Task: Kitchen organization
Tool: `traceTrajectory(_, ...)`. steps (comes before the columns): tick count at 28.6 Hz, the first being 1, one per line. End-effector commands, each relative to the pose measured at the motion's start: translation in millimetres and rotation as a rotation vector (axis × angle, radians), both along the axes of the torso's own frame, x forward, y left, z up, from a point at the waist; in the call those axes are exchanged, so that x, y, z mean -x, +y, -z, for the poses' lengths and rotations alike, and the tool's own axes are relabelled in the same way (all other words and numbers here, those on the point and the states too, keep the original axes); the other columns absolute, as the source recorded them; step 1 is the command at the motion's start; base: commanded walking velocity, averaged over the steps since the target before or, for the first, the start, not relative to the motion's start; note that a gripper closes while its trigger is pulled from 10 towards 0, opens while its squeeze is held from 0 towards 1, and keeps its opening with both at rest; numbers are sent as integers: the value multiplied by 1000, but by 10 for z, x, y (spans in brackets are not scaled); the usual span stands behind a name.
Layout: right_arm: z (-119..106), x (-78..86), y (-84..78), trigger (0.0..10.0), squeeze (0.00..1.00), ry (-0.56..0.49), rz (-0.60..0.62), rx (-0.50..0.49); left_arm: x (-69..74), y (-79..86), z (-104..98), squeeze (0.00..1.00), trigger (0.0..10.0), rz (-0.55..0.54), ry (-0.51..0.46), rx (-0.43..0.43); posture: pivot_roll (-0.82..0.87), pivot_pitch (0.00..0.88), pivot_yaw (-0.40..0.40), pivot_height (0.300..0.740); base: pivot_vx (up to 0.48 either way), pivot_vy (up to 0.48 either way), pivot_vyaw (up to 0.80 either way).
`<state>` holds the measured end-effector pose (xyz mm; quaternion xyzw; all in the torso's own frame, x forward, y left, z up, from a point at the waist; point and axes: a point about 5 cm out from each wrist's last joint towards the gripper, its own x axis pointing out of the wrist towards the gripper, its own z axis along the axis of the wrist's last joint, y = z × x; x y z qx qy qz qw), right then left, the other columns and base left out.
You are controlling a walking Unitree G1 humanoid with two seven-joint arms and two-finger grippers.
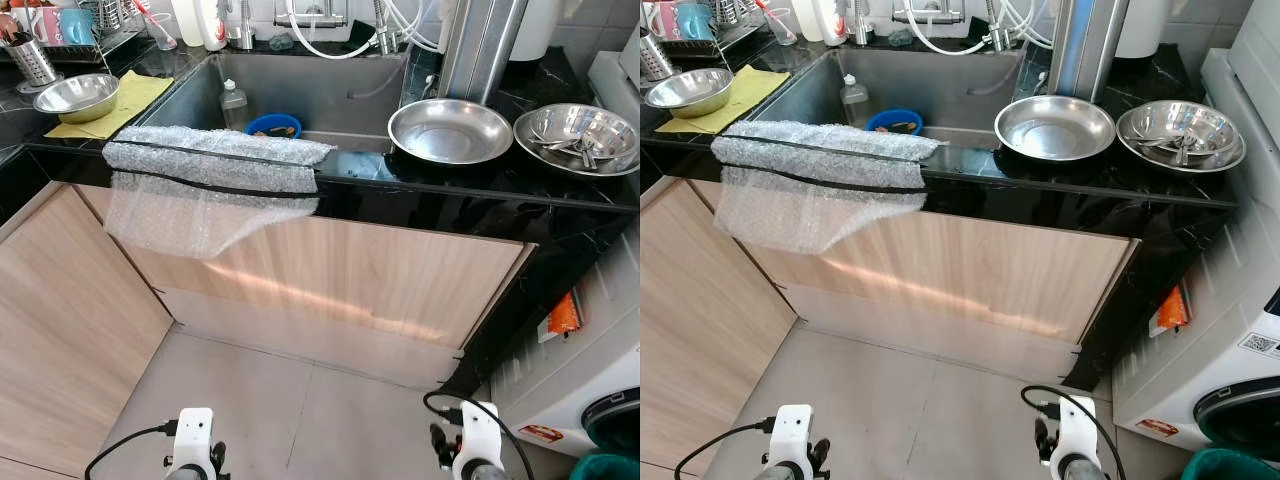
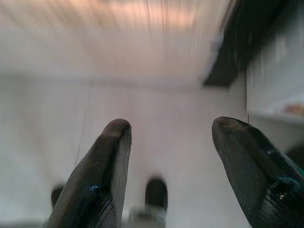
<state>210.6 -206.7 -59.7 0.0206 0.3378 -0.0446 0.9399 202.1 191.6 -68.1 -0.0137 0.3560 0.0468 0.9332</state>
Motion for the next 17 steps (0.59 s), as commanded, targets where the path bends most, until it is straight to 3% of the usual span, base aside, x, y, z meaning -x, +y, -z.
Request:
traceTrajectory(1,-131,-150,-14,10000,0,-99,-11,15,-283,91,-218,0,10000,-30,-143,-15,-112,81,50,740,0,0,0)
traceTrajectory(2,-175,-188,-32,10000,0,-133,-11,22,-445,109,-352,0,10000,-28,-216,-20,-112,79,50,740,0,0,0)
traceTrajectory(4,-253,-244,-54,10000,0,-192,-23,48,-595,124,-496,0,10000,-32,-294,-28,-116,74,51,740,0,0,0)
traceTrajectory(8,-424,-336,-81,10000,0,-315,-45,94,-684,135,-619,0,10000,-43,-381,-39,-124,70,54,740,0,0,0)
traceTrajectory(9,-567,-396,-114,10000,0,-402,-34,111,-739,138,-703,0,10000,-47,-439,-43,-127,68,55,740,0,0,0)
traceTrajectory(10,-567,-396,-114,10000,0,-402,-34,111,-739,138,-703,0,10000,-47,-439,-43,-127,68,55,740,0,0,0)
traceTrajectory(11,-709,-448,-126,10000,0,-477,-33,122,-782,134,-773,0,10000,-45,-482,-45,-129,63,55,740,0,0,0)
traceTrajectory(17,-1207,-665,-84,10000,0,-681,-33,141,-918,155,-1023,0,10000,-79,-613,-47,-129,47,51,740,0,0,0)
